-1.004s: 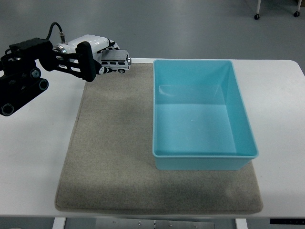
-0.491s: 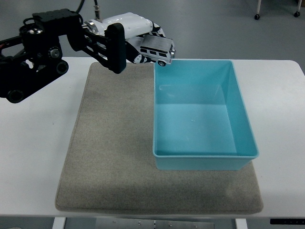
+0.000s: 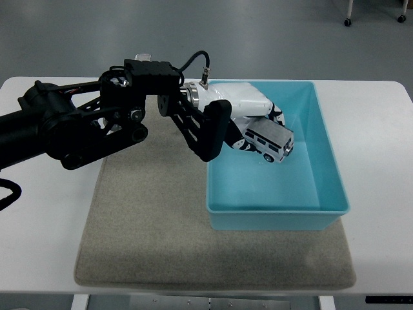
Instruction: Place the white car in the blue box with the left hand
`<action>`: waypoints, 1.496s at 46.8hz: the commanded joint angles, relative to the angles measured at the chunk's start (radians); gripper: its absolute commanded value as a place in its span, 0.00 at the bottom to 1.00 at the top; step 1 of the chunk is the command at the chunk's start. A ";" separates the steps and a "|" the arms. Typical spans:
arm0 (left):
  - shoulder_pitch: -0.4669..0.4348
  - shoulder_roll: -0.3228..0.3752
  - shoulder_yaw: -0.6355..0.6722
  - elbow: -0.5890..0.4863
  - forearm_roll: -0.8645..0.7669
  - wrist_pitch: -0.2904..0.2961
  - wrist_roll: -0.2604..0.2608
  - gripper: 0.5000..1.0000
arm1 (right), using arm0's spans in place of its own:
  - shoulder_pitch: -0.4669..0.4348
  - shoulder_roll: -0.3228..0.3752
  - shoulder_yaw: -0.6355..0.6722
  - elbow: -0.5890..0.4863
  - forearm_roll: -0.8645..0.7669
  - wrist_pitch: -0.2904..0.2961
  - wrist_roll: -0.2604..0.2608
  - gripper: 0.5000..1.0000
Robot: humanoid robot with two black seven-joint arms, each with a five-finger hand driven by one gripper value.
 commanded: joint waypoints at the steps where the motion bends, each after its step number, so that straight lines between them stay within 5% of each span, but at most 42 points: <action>1: 0.004 -0.021 0.024 0.006 0.018 0.004 -0.002 0.00 | 0.000 0.000 -0.001 0.000 0.000 0.000 0.000 0.87; 19: 0.010 -0.053 0.086 0.080 0.059 0.006 -0.065 0.00 | 0.000 0.000 -0.001 0.000 0.000 0.000 0.000 0.87; 34: 0.017 -0.062 0.084 0.086 0.058 0.015 -0.068 0.00 | 0.000 0.000 0.001 0.000 0.000 0.000 0.000 0.87; 40: 0.019 -0.061 0.084 0.086 0.056 0.019 -0.070 0.22 | 0.000 0.000 0.001 0.000 0.000 0.000 0.000 0.87; 44: 0.021 -0.061 0.082 0.086 0.050 0.030 -0.070 0.48 | 0.000 0.000 -0.001 0.000 0.000 0.000 0.000 0.87; 51: 0.033 -0.059 0.084 0.084 0.047 0.050 -0.071 0.69 | 0.000 0.000 0.001 0.000 0.000 0.000 0.000 0.87; 66: 0.034 -0.055 0.076 0.083 0.039 0.059 -0.070 0.77 | 0.000 0.000 -0.001 0.000 0.000 0.000 0.000 0.87; 70: 0.033 -0.055 0.064 0.081 0.036 0.105 -0.070 0.77 | -0.001 0.000 -0.001 0.000 0.000 0.000 0.000 0.87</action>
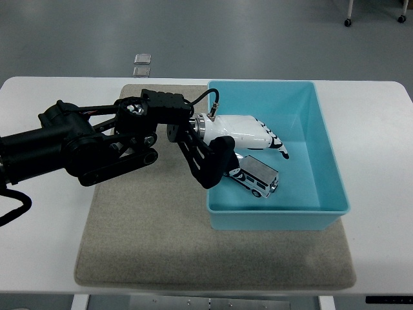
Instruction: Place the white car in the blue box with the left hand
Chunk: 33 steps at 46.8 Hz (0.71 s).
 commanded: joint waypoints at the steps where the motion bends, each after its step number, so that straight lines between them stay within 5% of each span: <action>1: -0.002 0.000 -0.010 -0.001 -0.010 0.057 0.000 0.80 | 0.000 0.000 0.000 0.000 0.000 0.000 0.000 0.87; 3: 0.000 0.002 -0.014 -0.001 -0.028 0.104 0.000 0.92 | 0.000 0.000 0.000 0.000 0.000 0.001 0.000 0.87; 17: 0.008 0.014 -0.020 -0.008 -0.298 0.344 0.002 0.99 | 0.000 0.000 0.000 0.000 0.000 0.000 0.000 0.87; 33: 0.028 0.111 -0.129 0.003 -0.823 0.424 0.014 0.98 | 0.000 0.000 0.000 0.000 0.000 0.000 0.000 0.87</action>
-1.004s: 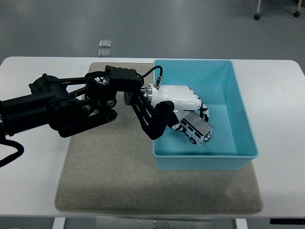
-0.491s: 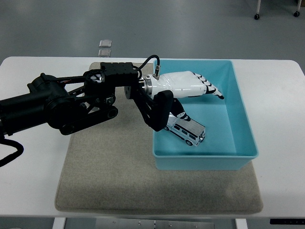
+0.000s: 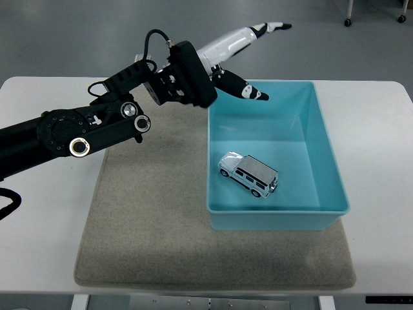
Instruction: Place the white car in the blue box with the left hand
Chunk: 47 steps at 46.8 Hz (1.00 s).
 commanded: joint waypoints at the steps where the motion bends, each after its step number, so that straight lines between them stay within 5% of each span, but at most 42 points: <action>1: 0.005 0.036 -0.033 0.011 -0.164 0.006 0.002 0.98 | 0.000 0.000 0.000 0.000 0.000 0.000 0.000 0.87; 21: 0.044 0.099 -0.077 0.133 -0.890 0.005 0.002 0.97 | 0.000 0.000 0.000 0.000 0.000 0.000 0.000 0.87; 47: 0.255 0.165 -0.284 0.222 -0.919 -0.049 -0.014 0.98 | 0.000 0.000 0.000 0.000 0.000 0.000 0.000 0.87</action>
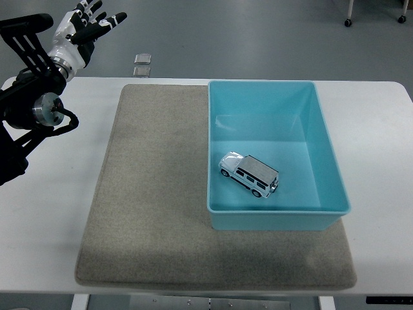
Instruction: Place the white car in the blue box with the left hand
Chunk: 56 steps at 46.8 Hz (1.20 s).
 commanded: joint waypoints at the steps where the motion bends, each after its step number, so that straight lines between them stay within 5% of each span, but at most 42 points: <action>1: 0.026 0.002 0.000 0.000 0.000 -0.001 -0.002 0.98 | 0.000 0.000 0.001 0.000 0.000 0.000 0.000 0.87; 56: 0.120 0.049 -0.046 -0.020 -0.003 -0.048 -0.048 1.00 | 0.000 0.000 0.000 0.015 -0.002 0.009 0.000 0.87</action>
